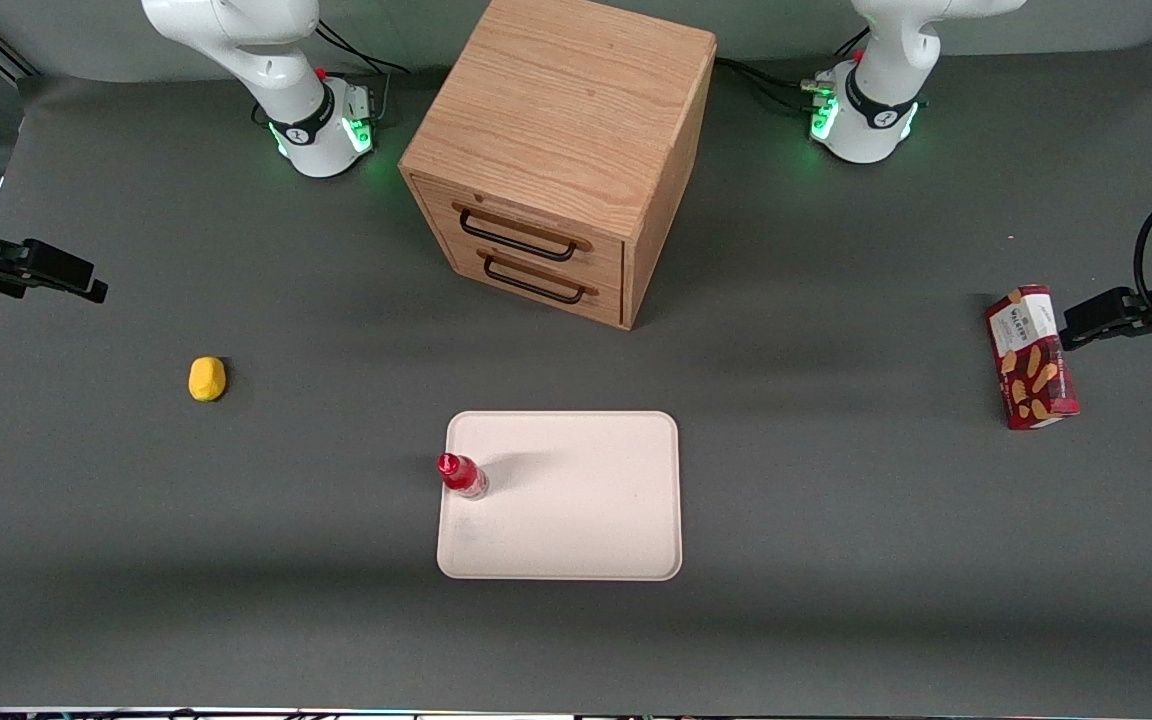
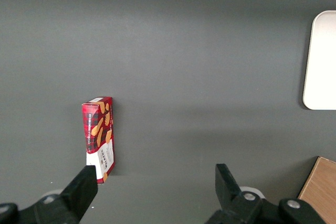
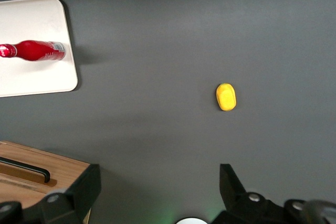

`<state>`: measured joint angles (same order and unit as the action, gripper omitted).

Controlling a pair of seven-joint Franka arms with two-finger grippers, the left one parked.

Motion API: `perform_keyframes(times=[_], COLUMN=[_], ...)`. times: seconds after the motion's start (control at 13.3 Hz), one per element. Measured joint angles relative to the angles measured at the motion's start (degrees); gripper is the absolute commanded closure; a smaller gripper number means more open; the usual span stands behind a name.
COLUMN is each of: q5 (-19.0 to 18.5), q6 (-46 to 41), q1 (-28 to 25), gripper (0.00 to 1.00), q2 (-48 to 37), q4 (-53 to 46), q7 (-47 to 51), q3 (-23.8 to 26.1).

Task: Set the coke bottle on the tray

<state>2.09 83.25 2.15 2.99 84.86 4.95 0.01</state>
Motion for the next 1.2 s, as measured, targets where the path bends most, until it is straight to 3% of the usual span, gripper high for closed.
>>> perform_keyframes(times=[0.38,1.2], q5=[-2.36,-2.69], q6=[1.58,2.38], q1=[-0.5,-1.16], gripper=[0.0,0.0], q2=[0.0,0.0], q4=[0.0,0.01], q7=[-0.57,-3.14], q3=[0.09,0.12])
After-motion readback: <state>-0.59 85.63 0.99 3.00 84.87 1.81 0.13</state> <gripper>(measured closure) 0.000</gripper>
